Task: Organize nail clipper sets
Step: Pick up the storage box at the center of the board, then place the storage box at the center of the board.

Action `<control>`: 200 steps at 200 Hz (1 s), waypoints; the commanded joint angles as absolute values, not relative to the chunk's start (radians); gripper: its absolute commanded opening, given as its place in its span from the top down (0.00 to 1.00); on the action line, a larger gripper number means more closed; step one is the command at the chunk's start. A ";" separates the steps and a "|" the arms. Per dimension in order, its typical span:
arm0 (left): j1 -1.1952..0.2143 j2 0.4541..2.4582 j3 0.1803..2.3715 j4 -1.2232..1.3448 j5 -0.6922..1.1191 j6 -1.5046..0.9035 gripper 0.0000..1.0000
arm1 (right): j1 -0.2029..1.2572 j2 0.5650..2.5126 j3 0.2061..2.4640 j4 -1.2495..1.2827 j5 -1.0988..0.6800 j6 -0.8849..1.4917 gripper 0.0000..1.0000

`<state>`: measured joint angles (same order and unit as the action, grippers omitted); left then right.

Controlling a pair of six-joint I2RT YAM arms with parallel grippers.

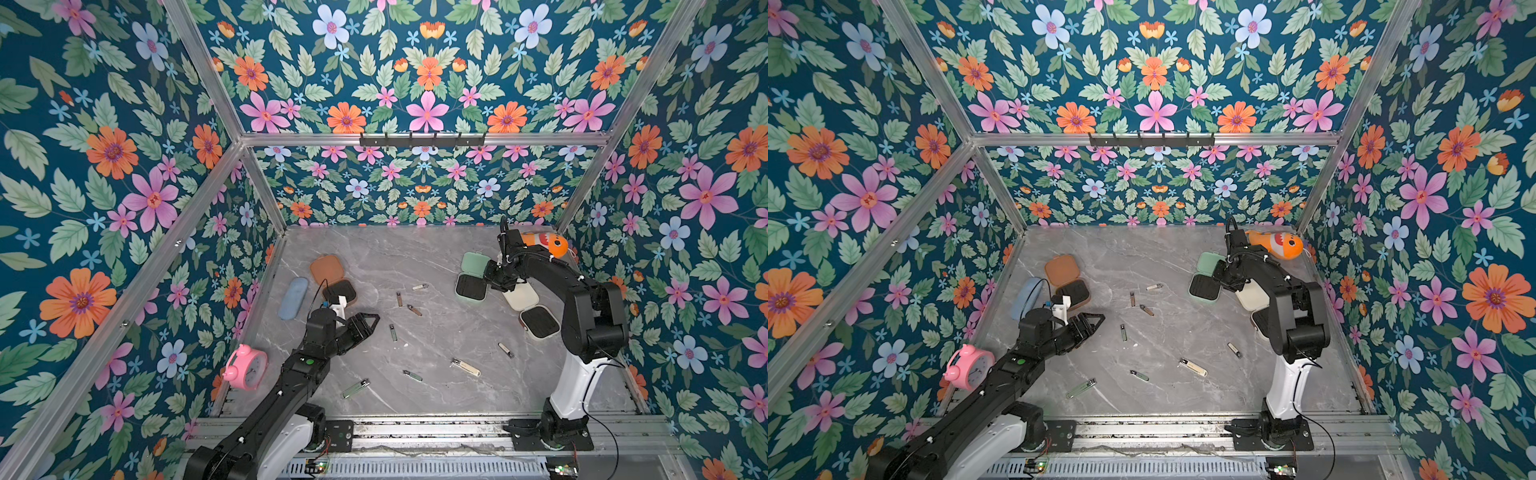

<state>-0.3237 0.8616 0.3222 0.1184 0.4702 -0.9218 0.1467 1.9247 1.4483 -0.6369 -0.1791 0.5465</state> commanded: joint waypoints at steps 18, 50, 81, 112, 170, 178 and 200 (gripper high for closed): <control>-0.325 0.855 0.316 0.130 0.476 -0.930 0.35 | 0.147 1.969 1.472 -0.677 -0.127 0.534 0.66; -0.324 0.868 0.314 0.145 0.476 -0.939 0.36 | 0.148 1.984 1.454 -0.665 -0.110 0.522 0.69; -0.324 0.885 0.314 0.163 0.480 -0.943 0.37 | 0.148 2.000 1.433 -0.647 -0.112 0.516 0.74; -0.324 0.893 0.315 0.169 0.479 -0.947 0.37 | 0.148 2.000 1.402 -0.622 -0.118 0.510 0.82; -0.325 0.911 0.322 0.183 0.477 -0.953 0.38 | 0.179 1.933 1.328 -0.600 -0.114 0.475 1.00; -0.324 0.916 0.326 0.186 0.476 -0.953 0.38 | 0.189 1.912 1.304 -0.596 -0.110 0.468 1.00; -0.322 0.938 0.346 0.187 0.474 -0.942 0.39 | 0.234 1.849 1.227 -0.578 -0.087 0.450 1.00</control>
